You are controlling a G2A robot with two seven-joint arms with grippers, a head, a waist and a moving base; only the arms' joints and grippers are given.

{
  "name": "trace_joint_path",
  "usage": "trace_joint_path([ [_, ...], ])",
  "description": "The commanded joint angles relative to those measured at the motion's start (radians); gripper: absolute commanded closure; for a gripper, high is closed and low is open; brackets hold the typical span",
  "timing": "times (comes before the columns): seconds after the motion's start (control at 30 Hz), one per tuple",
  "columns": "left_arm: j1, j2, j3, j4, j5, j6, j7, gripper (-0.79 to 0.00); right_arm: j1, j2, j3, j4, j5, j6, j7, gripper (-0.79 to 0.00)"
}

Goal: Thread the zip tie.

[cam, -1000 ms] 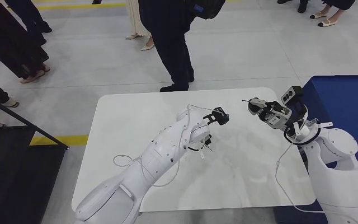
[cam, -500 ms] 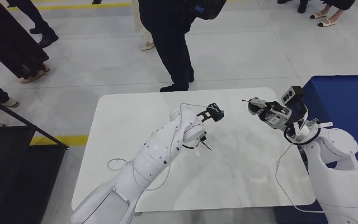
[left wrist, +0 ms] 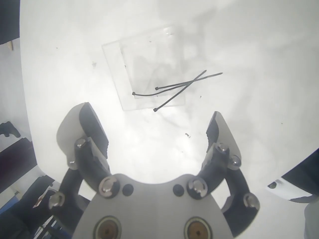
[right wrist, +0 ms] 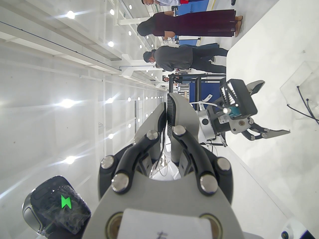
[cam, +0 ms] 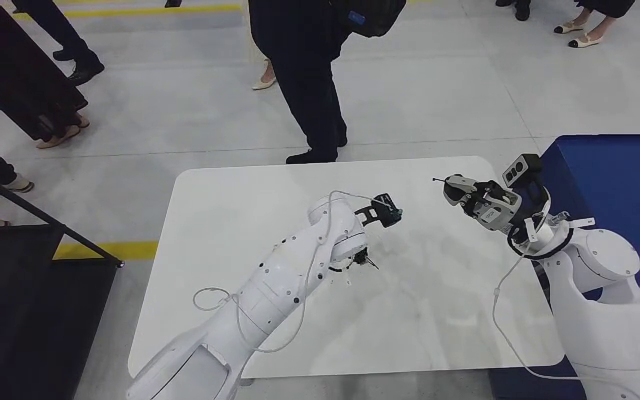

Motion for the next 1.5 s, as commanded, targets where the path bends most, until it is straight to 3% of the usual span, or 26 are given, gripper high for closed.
trace_joint_path([
  [0.0,0.009,0.005,0.032,-0.003,-0.005,-0.042,-0.067,-0.459,0.000,0.000,0.000,0.000,0.000,0.000,0.000,0.000],
  [0.07,-0.005,0.009,0.088,0.013,0.008,-0.013,-0.095,-0.499,0.000,0.000,0.000,0.000,0.000,0.000,0.000,0.000],
  [0.13,-0.028,0.014,0.116,0.030,-0.009,-0.002,-0.107,-0.474,0.000,0.000,0.000,0.000,0.000,0.000,0.000,0.000],
  [0.33,-0.058,0.016,0.146,0.037,-0.054,-0.025,-0.084,-0.391,0.000,0.000,0.000,0.000,0.000,0.000,0.000,0.000],
  [0.57,-0.063,0.009,0.174,0.043,-0.007,-0.028,-0.039,-0.376,0.000,0.000,0.000,0.000,0.000,0.000,0.000,0.000],
  [0.97,-0.102,-0.051,0.240,0.164,-0.009,-0.052,0.026,-0.320,0.000,0.000,0.000,0.000,0.000,0.000,0.000,0.000],
  [1.47,-0.146,-0.120,0.276,0.298,-0.027,-0.039,0.030,-0.262,0.000,0.000,0.000,0.000,0.000,0.000,0.000,0.000],
])
